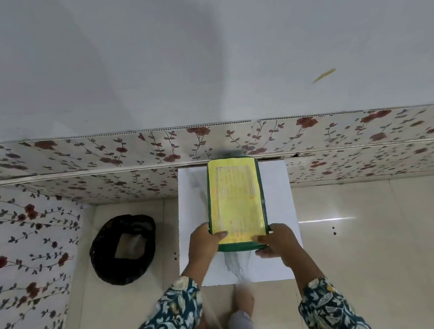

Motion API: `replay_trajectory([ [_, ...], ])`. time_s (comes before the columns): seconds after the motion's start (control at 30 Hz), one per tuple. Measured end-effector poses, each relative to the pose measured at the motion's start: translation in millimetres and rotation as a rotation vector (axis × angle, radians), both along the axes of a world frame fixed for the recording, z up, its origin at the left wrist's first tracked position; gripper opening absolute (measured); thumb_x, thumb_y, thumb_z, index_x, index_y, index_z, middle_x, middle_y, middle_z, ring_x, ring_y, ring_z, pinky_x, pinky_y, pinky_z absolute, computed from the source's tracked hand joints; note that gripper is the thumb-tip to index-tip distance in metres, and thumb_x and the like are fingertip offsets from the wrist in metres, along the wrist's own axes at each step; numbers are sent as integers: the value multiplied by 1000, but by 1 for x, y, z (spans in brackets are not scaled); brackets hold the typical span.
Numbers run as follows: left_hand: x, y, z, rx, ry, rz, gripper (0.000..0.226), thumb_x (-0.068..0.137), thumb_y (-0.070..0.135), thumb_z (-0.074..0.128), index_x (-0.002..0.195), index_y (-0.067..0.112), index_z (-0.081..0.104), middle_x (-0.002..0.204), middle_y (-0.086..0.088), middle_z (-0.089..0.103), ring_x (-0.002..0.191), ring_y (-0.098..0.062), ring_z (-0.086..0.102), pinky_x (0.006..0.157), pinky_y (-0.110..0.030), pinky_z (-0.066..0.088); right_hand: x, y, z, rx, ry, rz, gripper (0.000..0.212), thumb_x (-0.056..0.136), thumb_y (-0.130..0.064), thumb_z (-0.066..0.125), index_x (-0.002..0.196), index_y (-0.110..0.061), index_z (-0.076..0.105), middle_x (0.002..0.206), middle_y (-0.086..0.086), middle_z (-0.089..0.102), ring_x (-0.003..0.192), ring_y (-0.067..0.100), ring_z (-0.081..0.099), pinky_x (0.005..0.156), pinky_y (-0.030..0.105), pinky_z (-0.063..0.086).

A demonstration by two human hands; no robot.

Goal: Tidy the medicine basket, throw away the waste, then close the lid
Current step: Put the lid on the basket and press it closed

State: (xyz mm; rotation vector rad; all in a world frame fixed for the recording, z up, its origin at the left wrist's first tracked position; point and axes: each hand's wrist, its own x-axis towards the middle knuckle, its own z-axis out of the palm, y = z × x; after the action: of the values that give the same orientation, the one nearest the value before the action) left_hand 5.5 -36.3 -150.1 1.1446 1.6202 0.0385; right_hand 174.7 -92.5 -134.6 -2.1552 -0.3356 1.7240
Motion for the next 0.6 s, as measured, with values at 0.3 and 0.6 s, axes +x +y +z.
replay_trajectory([
  [0.3, 11, 14, 4, 123, 68, -25, 31, 85, 18, 65, 110, 1, 65, 108, -19, 70, 96, -34, 64, 72, -29, 46, 5, 11, -10, 120, -18, -163, 37, 74, 1, 72, 109, 8, 60, 90, 21, 65, 60, 25, 65, 50, 22, 59],
  [0.6, 5, 15, 32, 78, 28, -117, 44, 89, 29, 59, 124, 5, 46, 126, -13, 53, 112, -29, 54, 94, -36, 45, -1, 9, 8, 118, -172, 15, 65, 80, -25, 70, 131, 6, 42, 123, 23, 59, 88, 26, 59, 71, 30, 51],
])
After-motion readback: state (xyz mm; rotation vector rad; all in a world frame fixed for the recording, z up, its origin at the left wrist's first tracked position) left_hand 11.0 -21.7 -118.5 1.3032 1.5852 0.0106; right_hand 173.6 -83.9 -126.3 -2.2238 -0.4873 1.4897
